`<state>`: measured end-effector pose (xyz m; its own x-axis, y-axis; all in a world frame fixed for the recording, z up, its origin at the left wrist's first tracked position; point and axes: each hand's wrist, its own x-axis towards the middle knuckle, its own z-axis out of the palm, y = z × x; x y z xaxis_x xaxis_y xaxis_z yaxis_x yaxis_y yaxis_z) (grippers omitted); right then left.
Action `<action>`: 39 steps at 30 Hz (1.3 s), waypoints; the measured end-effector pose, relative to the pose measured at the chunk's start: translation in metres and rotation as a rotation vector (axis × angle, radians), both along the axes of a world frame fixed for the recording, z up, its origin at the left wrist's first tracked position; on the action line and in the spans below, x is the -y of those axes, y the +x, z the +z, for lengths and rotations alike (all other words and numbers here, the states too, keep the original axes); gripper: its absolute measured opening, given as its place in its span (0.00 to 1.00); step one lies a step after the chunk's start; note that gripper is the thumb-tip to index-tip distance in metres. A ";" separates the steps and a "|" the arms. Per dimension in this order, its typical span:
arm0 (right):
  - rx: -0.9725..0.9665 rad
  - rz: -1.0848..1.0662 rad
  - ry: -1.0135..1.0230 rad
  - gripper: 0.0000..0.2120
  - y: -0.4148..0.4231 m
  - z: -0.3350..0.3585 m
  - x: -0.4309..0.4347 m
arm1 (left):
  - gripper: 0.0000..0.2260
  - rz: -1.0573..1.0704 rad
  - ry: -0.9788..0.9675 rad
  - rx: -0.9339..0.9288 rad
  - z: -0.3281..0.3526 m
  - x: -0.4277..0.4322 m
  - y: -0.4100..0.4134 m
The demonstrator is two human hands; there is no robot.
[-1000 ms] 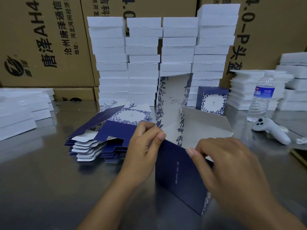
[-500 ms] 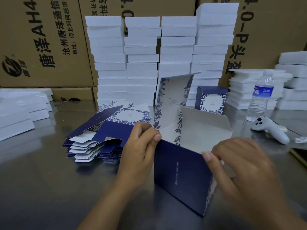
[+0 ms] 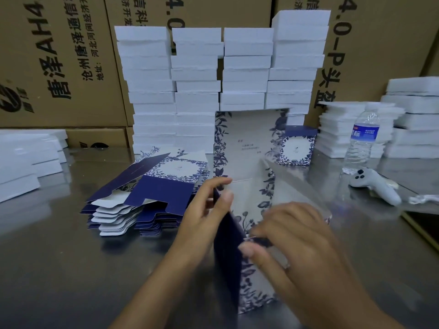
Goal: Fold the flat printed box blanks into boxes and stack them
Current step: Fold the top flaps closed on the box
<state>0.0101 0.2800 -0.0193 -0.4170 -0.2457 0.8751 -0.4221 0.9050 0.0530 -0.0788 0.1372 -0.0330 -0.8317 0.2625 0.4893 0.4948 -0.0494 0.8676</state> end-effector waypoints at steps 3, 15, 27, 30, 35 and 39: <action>-0.037 0.044 -0.112 0.16 0.002 0.007 -0.001 | 0.11 -0.004 0.044 0.088 0.004 0.004 -0.002; 0.797 -0.020 -0.722 0.26 -0.055 0.054 -0.058 | 0.12 0.020 0.051 0.172 0.003 0.002 -0.001; 0.942 -0.052 -0.479 0.23 -0.074 0.055 -0.058 | 0.16 -0.019 0.164 0.218 0.001 -0.006 0.002; 0.956 -0.048 -0.441 0.23 -0.072 0.056 -0.057 | 0.14 0.024 0.169 0.207 0.001 -0.008 0.001; 0.949 -0.020 -0.487 0.22 -0.064 0.052 -0.062 | 0.14 0.069 0.143 0.183 0.001 -0.009 0.003; 1.027 0.004 -0.539 0.22 -0.050 0.053 -0.068 | 0.14 0.082 0.133 0.187 0.003 -0.008 0.003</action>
